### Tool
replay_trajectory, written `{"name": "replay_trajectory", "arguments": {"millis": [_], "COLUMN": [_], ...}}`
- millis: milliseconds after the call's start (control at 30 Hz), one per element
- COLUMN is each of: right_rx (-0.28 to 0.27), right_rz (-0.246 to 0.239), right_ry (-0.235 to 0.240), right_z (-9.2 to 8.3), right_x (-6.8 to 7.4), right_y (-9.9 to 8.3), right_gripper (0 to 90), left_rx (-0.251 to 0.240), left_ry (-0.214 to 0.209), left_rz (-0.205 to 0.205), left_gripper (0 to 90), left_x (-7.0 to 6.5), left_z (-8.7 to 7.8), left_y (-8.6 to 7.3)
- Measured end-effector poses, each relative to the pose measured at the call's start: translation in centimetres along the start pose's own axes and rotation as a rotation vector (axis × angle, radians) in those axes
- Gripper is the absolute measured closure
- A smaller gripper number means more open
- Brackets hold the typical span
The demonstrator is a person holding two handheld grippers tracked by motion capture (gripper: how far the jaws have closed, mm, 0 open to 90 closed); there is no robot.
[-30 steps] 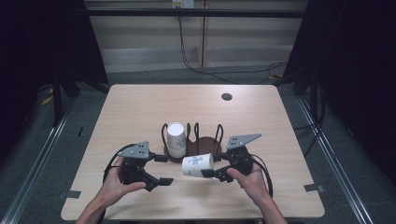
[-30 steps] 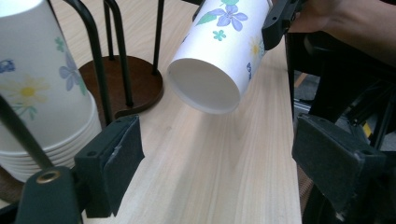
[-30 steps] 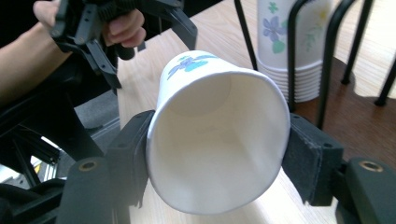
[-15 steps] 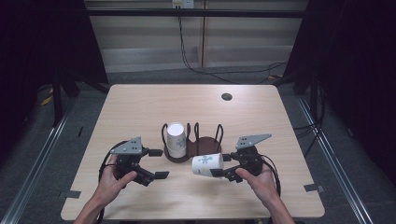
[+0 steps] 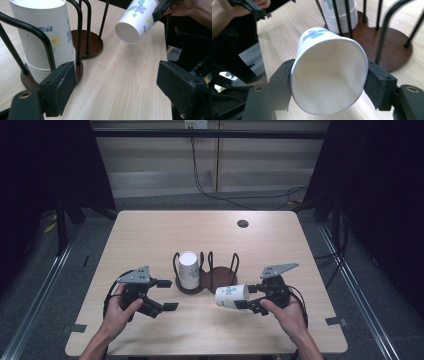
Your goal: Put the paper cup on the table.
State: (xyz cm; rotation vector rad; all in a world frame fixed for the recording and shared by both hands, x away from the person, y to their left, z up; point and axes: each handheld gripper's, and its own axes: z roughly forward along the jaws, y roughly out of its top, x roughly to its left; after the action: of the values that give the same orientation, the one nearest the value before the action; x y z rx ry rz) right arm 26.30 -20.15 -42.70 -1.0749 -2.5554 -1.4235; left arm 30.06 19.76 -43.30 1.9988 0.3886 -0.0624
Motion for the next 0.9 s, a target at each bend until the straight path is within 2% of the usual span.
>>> {"name": "replay_trajectory", "arguments": {"millis": [67, 200, 267, 433, 600, 867, 900], "right_rx": [0.008, 0.019, 0.023, 0.057, 0.069, 0.105, 0.115], "right_rz": [0.009, 0.014, 0.022, 0.036, 0.047, 0.053, 0.062], "right_ry": [-0.012, -0.045, -0.058, -0.097, -0.13, -0.188, -0.209], "right_z": [-0.4, -1.3, -1.9, -3.0, -3.9, -4.4, -4.4], "right_x": [-0.2, -0.4, -0.5, -1.0, -1.6, -2.5, -2.6], "right_y": [-0.1, -0.3, -0.4, -0.4, -0.2, 0.7, 0.9], "right_gripper": [31.0, 31.1, 31.1, 31.1, 31.1, 31.0, 31.0], "left_rx": [-0.009, 0.012, 0.015, 0.019, 0.013, 0.02, 0.02], "left_ry": [-0.003, -0.004, 0.012, 0.014, 0.015, 0.019, 0.027], "left_rz": [0.007, 0.024, 0.031, 0.022, 0.024, 0.028, 0.03], "left_gripper": [15.9, 16.1, 16.1, 16.0, 16.1, 16.0, 16.1], "left_x": [0.0, 0.0, 0.2, 0.5, 0.4, 0.4, 0.4], "left_z": [0.0, 0.0, -0.1, -0.3, -0.5, -0.6, -0.7], "left_y": [0.0, -0.1, -0.1, -0.4, -0.4, -0.5, -0.5]}}
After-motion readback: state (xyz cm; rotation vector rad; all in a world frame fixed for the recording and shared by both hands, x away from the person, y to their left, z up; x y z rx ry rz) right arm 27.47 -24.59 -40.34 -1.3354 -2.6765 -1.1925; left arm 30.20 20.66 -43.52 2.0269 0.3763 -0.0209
